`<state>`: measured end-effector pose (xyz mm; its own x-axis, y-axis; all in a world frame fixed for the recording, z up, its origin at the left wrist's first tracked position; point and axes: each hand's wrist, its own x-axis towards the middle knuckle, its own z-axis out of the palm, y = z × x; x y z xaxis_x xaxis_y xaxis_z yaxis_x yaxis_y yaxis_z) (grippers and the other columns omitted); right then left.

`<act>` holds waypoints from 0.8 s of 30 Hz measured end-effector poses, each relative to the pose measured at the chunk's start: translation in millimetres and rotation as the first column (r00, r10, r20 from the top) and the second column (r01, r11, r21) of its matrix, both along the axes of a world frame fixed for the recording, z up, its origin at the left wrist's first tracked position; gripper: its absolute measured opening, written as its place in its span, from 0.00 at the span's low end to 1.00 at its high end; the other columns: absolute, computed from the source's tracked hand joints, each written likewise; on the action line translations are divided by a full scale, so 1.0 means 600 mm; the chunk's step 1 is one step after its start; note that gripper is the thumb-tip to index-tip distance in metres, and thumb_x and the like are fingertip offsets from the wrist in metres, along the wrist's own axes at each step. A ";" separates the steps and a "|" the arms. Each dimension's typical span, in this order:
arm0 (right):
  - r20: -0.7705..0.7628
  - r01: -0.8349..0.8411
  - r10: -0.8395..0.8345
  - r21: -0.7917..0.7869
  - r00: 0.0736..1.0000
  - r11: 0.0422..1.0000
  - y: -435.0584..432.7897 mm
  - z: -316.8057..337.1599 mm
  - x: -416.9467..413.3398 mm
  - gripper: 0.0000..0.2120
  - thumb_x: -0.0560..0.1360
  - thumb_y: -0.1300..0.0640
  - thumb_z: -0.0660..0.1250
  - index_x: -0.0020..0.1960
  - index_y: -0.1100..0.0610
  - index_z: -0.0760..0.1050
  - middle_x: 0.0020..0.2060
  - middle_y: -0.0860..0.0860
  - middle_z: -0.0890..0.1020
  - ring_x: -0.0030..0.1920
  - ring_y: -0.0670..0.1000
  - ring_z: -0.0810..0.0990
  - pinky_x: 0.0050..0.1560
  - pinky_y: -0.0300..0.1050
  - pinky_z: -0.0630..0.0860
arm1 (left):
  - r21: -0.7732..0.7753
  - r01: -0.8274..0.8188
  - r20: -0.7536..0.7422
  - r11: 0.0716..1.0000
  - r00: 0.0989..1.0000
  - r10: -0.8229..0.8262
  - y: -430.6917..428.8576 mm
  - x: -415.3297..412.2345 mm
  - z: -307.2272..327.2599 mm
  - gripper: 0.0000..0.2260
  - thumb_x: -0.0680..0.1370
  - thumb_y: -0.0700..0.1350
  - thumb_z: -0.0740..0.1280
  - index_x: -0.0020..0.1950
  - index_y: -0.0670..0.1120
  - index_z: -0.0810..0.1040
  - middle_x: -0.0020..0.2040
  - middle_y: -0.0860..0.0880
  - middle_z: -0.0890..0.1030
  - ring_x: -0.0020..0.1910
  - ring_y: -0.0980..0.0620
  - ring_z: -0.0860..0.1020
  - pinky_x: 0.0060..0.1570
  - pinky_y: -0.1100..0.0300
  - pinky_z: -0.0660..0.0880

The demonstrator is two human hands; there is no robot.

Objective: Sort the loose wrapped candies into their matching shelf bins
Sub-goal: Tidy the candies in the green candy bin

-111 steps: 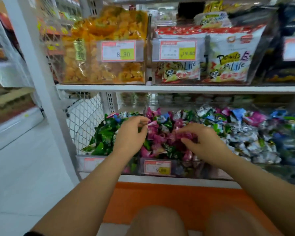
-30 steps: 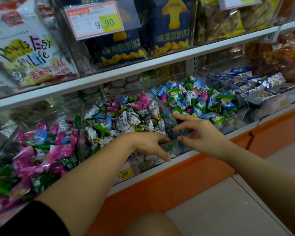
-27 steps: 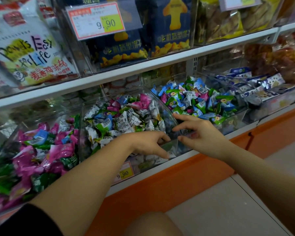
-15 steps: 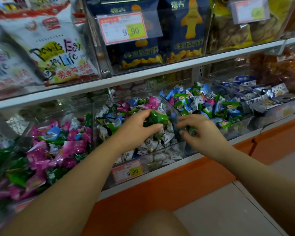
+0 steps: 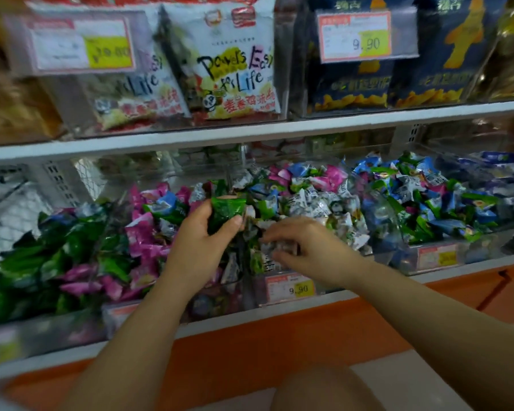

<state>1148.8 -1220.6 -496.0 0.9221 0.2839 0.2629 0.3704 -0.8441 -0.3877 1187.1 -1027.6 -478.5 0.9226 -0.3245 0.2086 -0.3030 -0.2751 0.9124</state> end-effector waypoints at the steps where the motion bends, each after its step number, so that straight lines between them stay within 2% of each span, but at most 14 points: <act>1: 0.009 -0.022 0.023 -0.102 1.000 0.995 0.008 -0.001 0.009 0.16 0.78 0.48 0.65 0.65 0.49 0.74 0.64 0.47 0.75 0.60 0.51 0.72 0.61 0.49 0.69 | 0.009 0.012 -0.014 1.000 1.000 -0.012 0.004 0.001 0.002 0.43 0.64 0.70 0.62 0.71 0.44 0.67 0.69 0.46 0.71 0.69 0.48 0.69 0.67 0.46 0.68; 2: 0.011 -0.027 0.030 -0.205 0.999 0.978 0.015 0.001 0.018 0.18 0.77 0.44 0.65 0.65 0.46 0.73 0.66 0.45 0.73 0.64 0.51 0.69 0.63 0.53 0.65 | 0.010 0.020 -0.020 1.000 1.000 -0.019 0.008 0.005 0.002 0.41 0.65 0.70 0.63 0.69 0.44 0.68 0.68 0.46 0.73 0.67 0.49 0.71 0.66 0.47 0.69; 3: 0.007 -0.021 0.024 -0.289 1.000 0.957 0.019 0.005 0.026 0.19 0.75 0.42 0.65 0.65 0.44 0.73 0.68 0.43 0.71 0.66 0.51 0.65 0.65 0.53 0.62 | 0.009 0.021 -0.019 1.000 1.000 -0.021 0.010 0.009 0.001 0.33 0.69 0.66 0.64 0.66 0.46 0.71 0.64 0.47 0.76 0.64 0.51 0.73 0.64 0.51 0.71; 5: 0.010 -0.006 0.011 -0.407 1.000 0.913 0.018 0.016 0.042 0.18 0.73 0.39 0.67 0.61 0.42 0.75 0.68 0.41 0.69 0.68 0.51 0.60 0.67 0.51 0.57 | -0.006 0.018 -0.009 1.000 1.000 -0.018 0.012 0.015 0.001 0.08 0.77 0.54 0.65 0.54 0.55 0.75 0.53 0.53 0.81 0.53 0.60 0.78 0.52 0.63 0.73; 6: 0.020 -0.005 0.015 -0.454 1.000 0.891 0.015 0.021 0.050 0.17 0.72 0.40 0.67 0.59 0.43 0.76 0.67 0.41 0.70 0.69 0.50 0.59 0.69 0.51 0.53 | 0.003 0.026 0.008 1.000 1.000 -0.026 0.013 0.017 0.003 0.03 0.78 0.50 0.65 0.50 0.58 0.74 0.49 0.55 0.81 0.48 0.64 0.78 0.46 0.70 0.73; 8: 0.040 0.008 0.014 -0.489 0.999 0.872 0.003 0.028 0.062 0.14 0.72 0.42 0.68 0.55 0.46 0.77 0.65 0.41 0.71 0.70 0.50 0.59 0.71 0.51 0.47 | 0.006 0.045 0.025 0.999 0.999 -0.045 0.014 0.023 0.000 0.05 0.78 0.48 0.64 0.48 0.60 0.73 0.48 0.57 0.81 0.45 0.68 0.77 0.39 0.77 0.71; 10: 0.081 0.071 -0.040 -0.435 0.996 0.898 -0.014 0.031 0.067 0.13 0.73 0.45 0.69 0.55 0.48 0.76 0.63 0.43 0.74 0.69 0.50 0.61 0.70 0.48 0.50 | -0.013 0.052 0.022 0.999 0.998 -0.052 0.016 0.028 0.000 0.05 0.79 0.48 0.64 0.49 0.60 0.73 0.48 0.57 0.81 0.44 0.69 0.77 0.37 0.79 0.70; 13: 0.135 0.190 -0.156 -0.288 0.978 0.939 -0.046 0.032 0.069 0.13 0.72 0.50 0.71 0.54 0.51 0.76 0.56 0.46 0.77 0.65 0.51 0.67 0.68 0.50 0.56 | -0.038 0.051 0.022 0.998 0.998 -0.051 0.017 0.034 -0.002 0.05 0.78 0.49 0.65 0.49 0.60 0.73 0.48 0.57 0.81 0.44 0.68 0.78 0.37 0.79 0.70; 15: 0.139 0.244 -0.214 -0.258 0.967 0.935 -0.063 0.032 0.069 0.13 0.73 0.52 0.71 0.56 0.52 0.76 0.55 0.47 0.78 0.64 0.50 0.67 0.67 0.49 0.57 | -0.042 0.049 0.020 0.998 0.999 -0.048 0.015 0.037 -0.004 0.04 0.78 0.49 0.65 0.49 0.59 0.73 0.47 0.57 0.81 0.43 0.68 0.78 0.37 0.79 0.69; 19: 0.140 0.250 -0.225 -0.201 0.964 0.947 -0.078 0.029 0.079 0.13 0.73 0.54 0.72 0.55 0.53 0.76 0.51 0.49 0.78 0.59 0.50 0.69 0.59 0.44 0.60 | -0.056 0.055 -0.001 0.997 0.998 -0.055 0.012 0.036 -0.001 0.04 0.78 0.49 0.65 0.50 0.58 0.73 0.47 0.56 0.81 0.44 0.67 0.78 0.37 0.79 0.70; 24: 0.123 0.253 -0.238 -0.134 0.964 0.958 -0.077 0.041 0.100 0.13 0.71 0.54 0.73 0.54 0.53 0.77 0.50 0.51 0.80 0.55 0.52 0.72 0.56 0.49 0.71 | -0.075 0.056 -0.023 0.996 0.998 -0.058 0.012 0.032 0.001 0.05 0.78 0.49 0.65 0.50 0.60 0.72 0.50 0.56 0.81 0.48 0.64 0.78 0.41 0.73 0.71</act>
